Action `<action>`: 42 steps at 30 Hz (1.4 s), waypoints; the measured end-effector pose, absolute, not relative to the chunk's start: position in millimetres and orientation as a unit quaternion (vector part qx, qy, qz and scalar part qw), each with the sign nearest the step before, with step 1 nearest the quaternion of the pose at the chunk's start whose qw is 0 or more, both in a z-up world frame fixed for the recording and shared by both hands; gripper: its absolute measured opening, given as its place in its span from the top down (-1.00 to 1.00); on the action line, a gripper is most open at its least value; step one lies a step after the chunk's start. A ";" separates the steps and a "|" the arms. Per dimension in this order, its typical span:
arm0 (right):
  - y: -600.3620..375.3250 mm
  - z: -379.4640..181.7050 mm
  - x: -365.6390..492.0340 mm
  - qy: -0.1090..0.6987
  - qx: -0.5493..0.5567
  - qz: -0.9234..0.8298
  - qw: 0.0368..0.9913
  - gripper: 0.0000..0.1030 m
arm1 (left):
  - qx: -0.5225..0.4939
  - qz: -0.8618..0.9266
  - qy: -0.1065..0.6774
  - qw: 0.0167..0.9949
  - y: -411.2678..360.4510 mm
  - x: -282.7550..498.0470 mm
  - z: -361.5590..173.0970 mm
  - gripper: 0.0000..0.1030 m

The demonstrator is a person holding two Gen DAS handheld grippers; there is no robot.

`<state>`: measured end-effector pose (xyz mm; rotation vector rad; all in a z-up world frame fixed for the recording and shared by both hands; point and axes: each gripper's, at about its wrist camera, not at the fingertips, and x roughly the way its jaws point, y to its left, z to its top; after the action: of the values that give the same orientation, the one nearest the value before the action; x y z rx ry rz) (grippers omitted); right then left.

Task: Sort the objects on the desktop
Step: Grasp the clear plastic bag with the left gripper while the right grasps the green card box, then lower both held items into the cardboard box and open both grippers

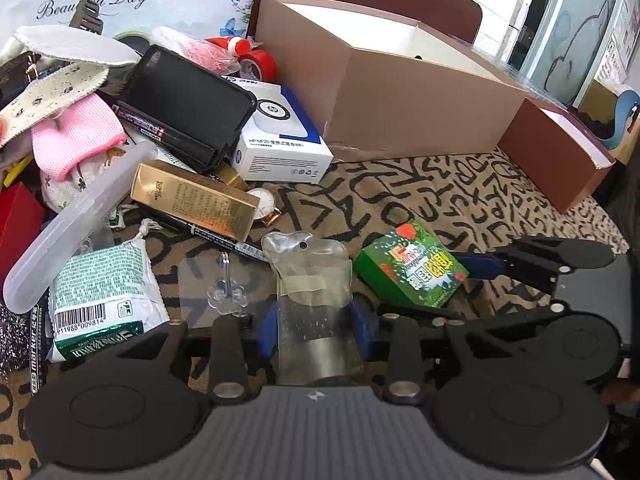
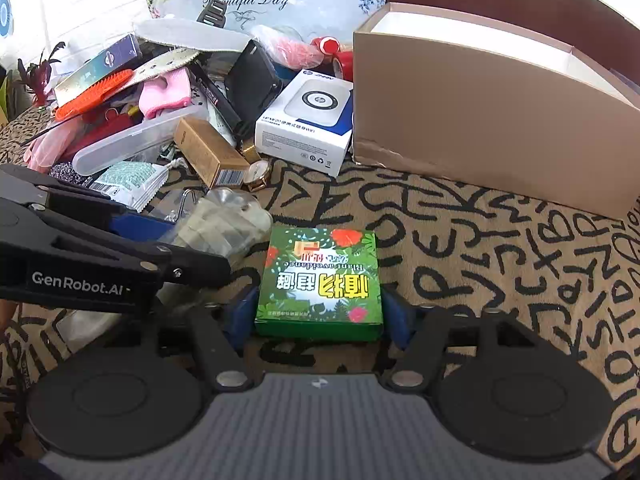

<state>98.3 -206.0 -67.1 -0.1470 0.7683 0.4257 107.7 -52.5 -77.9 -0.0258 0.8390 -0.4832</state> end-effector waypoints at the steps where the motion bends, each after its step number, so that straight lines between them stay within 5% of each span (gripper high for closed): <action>1: -207.1 -66.1 97.8 0.371 -0.070 0.207 0.903 -0.16 | -0.017 -0.235 0.405 0.883 -51.9 106.9 -76.6 0.29; 2: -208.6 -64.9 97.1 0.371 -0.069 0.209 0.902 -0.15 | -0.021 -0.238 0.405 0.882 -51.2 105.8 -74.9 0.42; 16: -263.5 28.2 94.8 0.281 -0.063 0.234 0.929 -0.14 | -0.041 -0.323 0.322 0.889 -69.0 118.4 31.0 0.44; 26: -306.4 114.4 157.1 0.183 -0.112 0.164 0.963 -0.15 | -0.070 -0.326 0.257 0.907 -119.1 198.2 119.9 0.44; 42: -327.3 50.1 345.5 0.333 -0.106 0.071 0.934 -0.15 | -0.004 -0.221 0.371 0.902 -174.4 334.0 48.5 0.43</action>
<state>345.5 -327.3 50.1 -0.2159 0.6813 0.1443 334.0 -174.4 48.5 -0.0076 0.7668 -0.4571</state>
